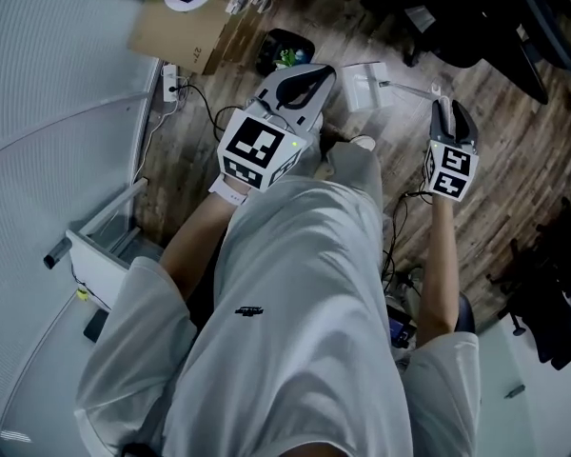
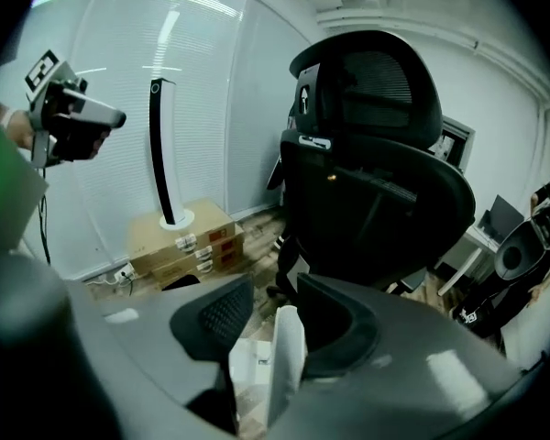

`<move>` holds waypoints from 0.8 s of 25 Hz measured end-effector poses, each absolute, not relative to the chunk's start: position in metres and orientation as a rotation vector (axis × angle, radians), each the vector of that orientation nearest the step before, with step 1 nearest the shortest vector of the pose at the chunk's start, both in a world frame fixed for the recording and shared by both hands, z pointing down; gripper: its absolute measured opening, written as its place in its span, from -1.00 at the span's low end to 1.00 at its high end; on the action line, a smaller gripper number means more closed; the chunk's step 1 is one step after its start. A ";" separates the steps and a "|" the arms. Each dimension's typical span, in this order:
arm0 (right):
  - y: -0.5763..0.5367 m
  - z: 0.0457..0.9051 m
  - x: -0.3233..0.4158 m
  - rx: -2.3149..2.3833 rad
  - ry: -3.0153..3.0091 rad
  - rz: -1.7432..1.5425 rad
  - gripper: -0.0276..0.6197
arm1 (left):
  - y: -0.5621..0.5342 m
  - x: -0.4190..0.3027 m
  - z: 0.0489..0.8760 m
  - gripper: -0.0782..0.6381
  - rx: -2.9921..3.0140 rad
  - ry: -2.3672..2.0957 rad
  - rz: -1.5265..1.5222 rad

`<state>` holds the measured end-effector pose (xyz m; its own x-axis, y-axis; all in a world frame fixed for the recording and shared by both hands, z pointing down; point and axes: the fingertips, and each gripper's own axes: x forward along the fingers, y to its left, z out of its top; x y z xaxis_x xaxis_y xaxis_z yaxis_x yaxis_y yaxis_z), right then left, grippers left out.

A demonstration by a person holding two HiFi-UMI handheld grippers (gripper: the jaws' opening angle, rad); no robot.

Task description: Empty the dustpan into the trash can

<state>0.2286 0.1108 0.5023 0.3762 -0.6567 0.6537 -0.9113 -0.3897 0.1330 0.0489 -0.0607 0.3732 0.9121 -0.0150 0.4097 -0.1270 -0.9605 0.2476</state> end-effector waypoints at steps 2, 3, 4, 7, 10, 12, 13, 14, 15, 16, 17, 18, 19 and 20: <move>0.106 0.485 0.223 2.187 -1.379 0.706 -0.42 | -0.061 0.046 0.369 -0.76 2.810 -0.109 0.588; 0.103 0.476 0.221 2.200 -1.391 0.698 -0.43 | -0.062 0.045 0.366 -0.76 2.813 -0.111 0.583; 0.101 0.466 0.218 2.214 -1.403 0.686 -0.43 | -0.062 0.043 0.363 -0.76 2.816 -0.115 0.577; 0.092 0.436 0.210 2.258 -1.447 0.651 -0.44 | -0.067 0.038 0.355 -0.76 2.822 -0.141 0.563; 0.084 0.406 0.203 2.296 -1.493 0.612 -0.45 | -0.073 0.033 0.345 -0.76 2.826 -0.177 0.541; 0.078 0.387 0.198 2.316 -1.522 0.580 -0.47 | -0.077 0.028 0.339 -0.76 2.829 -0.201 0.524; 0.075 0.378 0.194 2.322 -1.536 0.563 -0.47 | -0.079 0.025 0.336 -0.76 2.831 -0.213 0.516; 0.072 0.370 0.190 2.327 -1.550 0.547 -0.47 | -0.081 0.022 0.333 -0.76 2.832 -0.224 0.507; 0.070 0.361 0.187 2.330 -1.564 0.532 -0.47 | -0.083 0.018 0.329 -0.76 2.832 -0.236 0.499; 0.067 0.353 0.183 2.333 -1.578 0.517 -0.48 | -0.085 0.015 0.326 -0.76 2.832 -0.247 0.492; 0.065 0.345 0.179 2.336 -1.592 0.502 -0.49 | -0.086 0.012 0.323 -0.76 2.833 -0.259 0.486; 0.062 0.337 0.176 2.338 -1.605 0.487 -0.51 | -0.088 0.009 0.319 -0.76 2.834 -0.270 0.479; 0.061 0.330 0.172 2.339 -1.616 0.472 -0.53 | -0.090 0.007 0.315 -0.76 2.835 -0.281 0.471; 0.059 0.323 0.168 2.340 -1.627 0.459 -0.60 | -0.092 0.004 0.311 -0.76 2.837 -0.292 0.464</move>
<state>0.1681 0.0592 0.3231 0.3252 -0.8589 0.3956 -0.9390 -0.3428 0.0276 0.0040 -0.0921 0.3109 0.9292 -0.1552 0.3354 -0.2352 -0.9484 0.2128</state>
